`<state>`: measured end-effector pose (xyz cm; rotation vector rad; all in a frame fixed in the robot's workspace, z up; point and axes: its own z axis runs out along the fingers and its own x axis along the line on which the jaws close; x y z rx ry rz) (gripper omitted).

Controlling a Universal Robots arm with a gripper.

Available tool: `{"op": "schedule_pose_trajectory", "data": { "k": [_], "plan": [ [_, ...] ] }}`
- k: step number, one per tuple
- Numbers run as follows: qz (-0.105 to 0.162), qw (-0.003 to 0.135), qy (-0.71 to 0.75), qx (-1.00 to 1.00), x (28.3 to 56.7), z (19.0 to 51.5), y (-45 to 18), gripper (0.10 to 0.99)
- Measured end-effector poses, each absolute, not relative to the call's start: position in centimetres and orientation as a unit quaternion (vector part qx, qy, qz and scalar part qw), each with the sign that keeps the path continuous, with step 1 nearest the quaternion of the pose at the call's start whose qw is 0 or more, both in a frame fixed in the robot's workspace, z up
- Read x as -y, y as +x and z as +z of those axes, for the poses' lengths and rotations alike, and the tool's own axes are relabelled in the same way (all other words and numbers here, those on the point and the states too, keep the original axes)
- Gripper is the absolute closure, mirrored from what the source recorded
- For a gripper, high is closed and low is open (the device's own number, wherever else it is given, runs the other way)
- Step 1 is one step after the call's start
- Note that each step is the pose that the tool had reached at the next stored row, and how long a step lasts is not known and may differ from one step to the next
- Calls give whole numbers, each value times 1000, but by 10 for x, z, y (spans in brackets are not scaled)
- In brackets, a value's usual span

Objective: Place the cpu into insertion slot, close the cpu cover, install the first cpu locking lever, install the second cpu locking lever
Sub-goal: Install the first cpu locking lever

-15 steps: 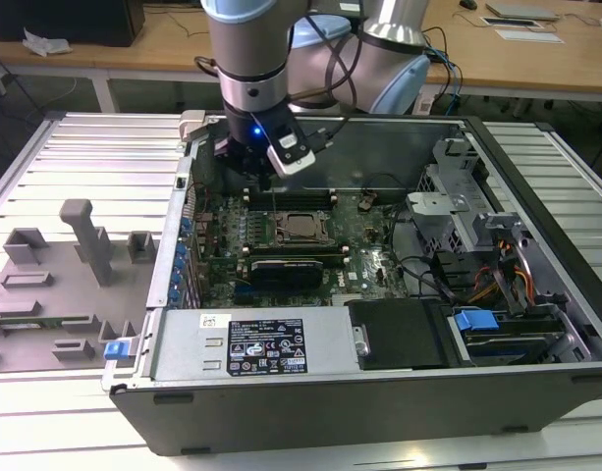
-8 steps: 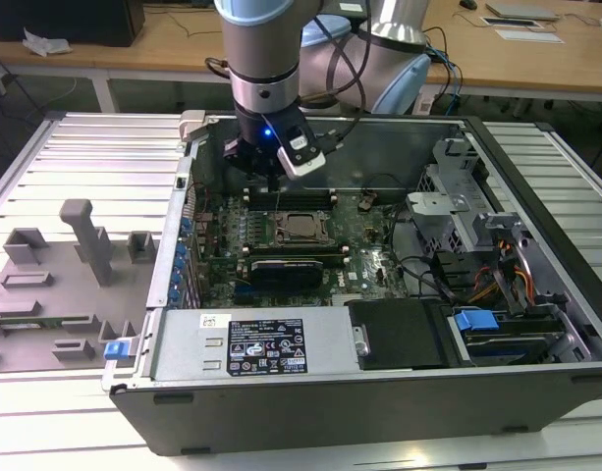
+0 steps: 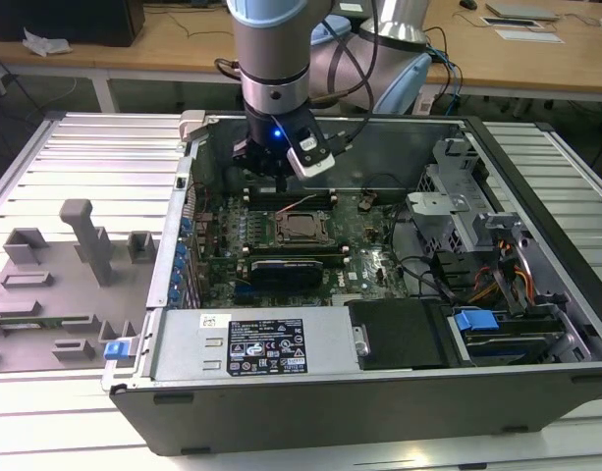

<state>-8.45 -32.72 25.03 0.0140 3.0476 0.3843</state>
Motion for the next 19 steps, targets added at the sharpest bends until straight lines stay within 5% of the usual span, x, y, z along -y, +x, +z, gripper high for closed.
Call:
{"op": "schedule_pose_trajectory", "data": {
  "k": [2,10,19],
  "plan": [
    [125,40,4,-991,327,250,-86,980],
    [125,113,-5,-986,327,249,-90,980],
    [126,119,6,-985,327,226,-78,980]
  ]
}}
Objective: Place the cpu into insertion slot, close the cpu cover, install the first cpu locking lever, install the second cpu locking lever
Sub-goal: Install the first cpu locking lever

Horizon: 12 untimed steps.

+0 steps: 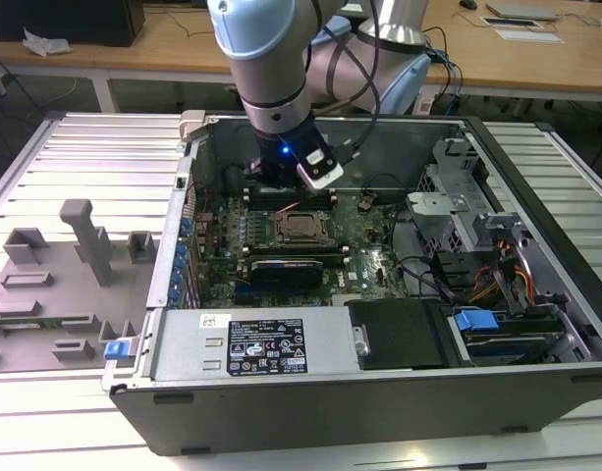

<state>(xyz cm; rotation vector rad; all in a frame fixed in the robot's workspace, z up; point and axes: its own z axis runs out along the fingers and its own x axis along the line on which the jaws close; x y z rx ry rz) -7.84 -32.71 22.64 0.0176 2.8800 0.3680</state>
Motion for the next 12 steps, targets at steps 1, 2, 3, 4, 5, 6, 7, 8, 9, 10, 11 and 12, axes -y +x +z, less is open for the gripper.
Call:
{"op": "schedule_pose_trajectory", "data": {
  "k": [1,2,3,4,5,6,7,8,9,10,11,12],
  "plan": [
    [125,119,10,-985,327,226,-78,980],
    [125,120,15,-985,327,226,-78,980],
    [124,120,19,-985,327,225,-78,980],
    [124,121,22,-985,326,225,-78,980],
    [124,121,25,-985,326,224,-78,980],
    [123,121,27,-985,325,223,-78,980],
    [123,121,29,-985,323,222,-78,980],
    [122,122,32,-985,321,220,-78,980],
    [122,122,33,-985,319,220,-78,980],
    [120,122,33,-985,317,219,-78,980],
    [119,122,33,-985,315,219,-78,980],
    [118,122,33,-985,313,218,-78,980]
  ]
}}
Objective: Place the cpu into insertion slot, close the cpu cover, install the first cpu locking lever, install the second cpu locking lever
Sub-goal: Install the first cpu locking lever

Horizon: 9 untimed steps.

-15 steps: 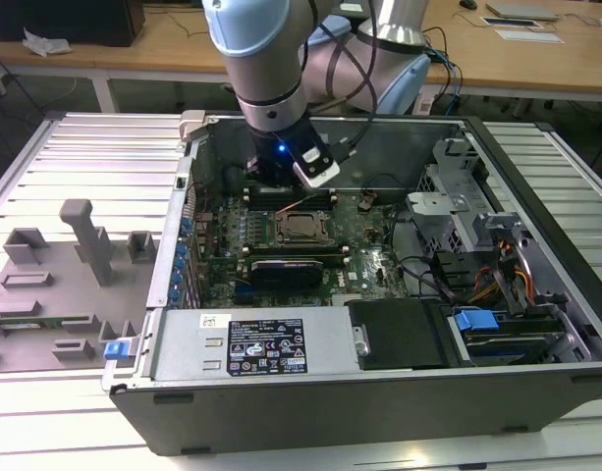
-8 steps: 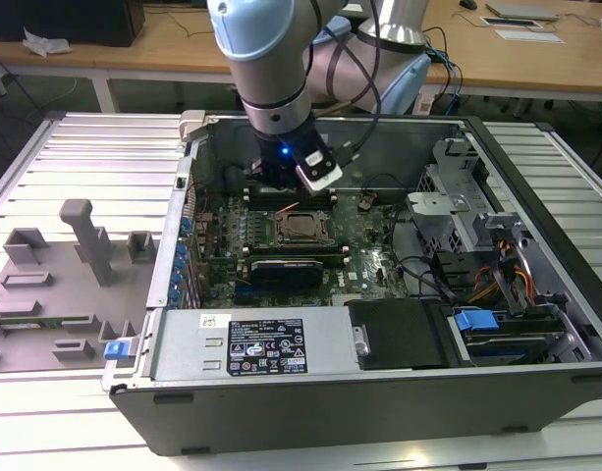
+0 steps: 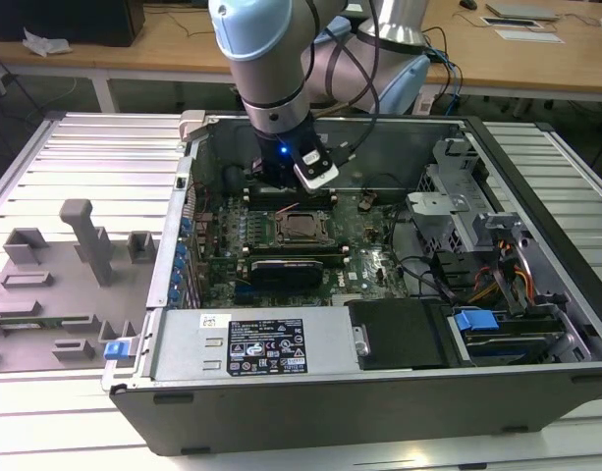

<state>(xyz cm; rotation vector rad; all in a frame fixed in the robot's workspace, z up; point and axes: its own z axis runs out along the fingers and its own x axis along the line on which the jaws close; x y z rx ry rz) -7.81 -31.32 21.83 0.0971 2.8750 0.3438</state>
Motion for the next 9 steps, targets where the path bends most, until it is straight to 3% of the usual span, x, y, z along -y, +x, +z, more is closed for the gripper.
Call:
{"op": "schedule_pose_trajectory", "data": {
  "k": [9],
  "plan": [
    [107,125,32,-986,306,216,-78,980]
  ]
}}
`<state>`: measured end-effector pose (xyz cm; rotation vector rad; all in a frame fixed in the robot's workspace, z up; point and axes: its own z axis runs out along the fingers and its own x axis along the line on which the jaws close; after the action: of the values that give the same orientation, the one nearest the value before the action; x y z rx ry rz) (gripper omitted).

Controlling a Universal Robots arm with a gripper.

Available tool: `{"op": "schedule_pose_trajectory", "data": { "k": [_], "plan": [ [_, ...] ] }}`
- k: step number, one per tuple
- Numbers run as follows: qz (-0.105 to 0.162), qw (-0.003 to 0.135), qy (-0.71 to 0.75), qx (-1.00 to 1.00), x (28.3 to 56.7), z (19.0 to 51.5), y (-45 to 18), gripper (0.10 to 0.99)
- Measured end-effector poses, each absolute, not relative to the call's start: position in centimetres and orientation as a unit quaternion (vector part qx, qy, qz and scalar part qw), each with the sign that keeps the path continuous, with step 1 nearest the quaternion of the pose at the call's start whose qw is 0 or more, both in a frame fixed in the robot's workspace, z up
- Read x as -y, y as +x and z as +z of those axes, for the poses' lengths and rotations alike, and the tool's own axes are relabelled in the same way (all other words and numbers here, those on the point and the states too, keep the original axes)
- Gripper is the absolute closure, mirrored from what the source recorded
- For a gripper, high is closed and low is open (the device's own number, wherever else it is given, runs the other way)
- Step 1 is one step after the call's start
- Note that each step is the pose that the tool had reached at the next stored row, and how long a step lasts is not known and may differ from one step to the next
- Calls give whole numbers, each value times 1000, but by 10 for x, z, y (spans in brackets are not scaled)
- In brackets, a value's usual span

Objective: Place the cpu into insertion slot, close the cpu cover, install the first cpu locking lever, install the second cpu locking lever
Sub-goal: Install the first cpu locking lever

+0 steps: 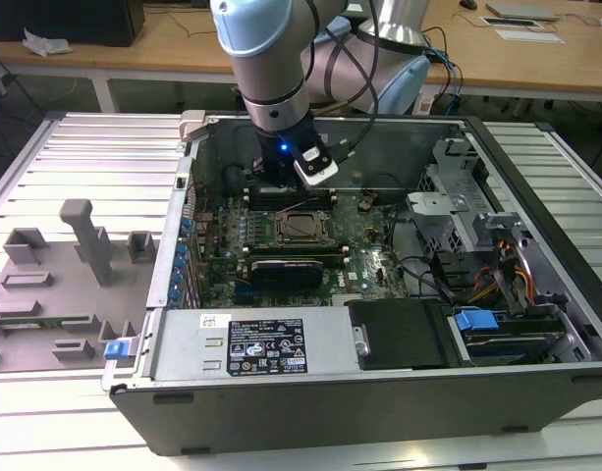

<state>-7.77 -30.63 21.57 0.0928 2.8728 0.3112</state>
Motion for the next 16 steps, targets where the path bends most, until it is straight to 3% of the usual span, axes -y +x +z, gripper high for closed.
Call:
{"op": "schedule_pose_trajectory", "data": {
  "k": [5,16],
  "plan": [
    [105,137,33,-984,306,213,-78,980],
    [96,142,80,-982,304,209,-78,980]
  ]
}}
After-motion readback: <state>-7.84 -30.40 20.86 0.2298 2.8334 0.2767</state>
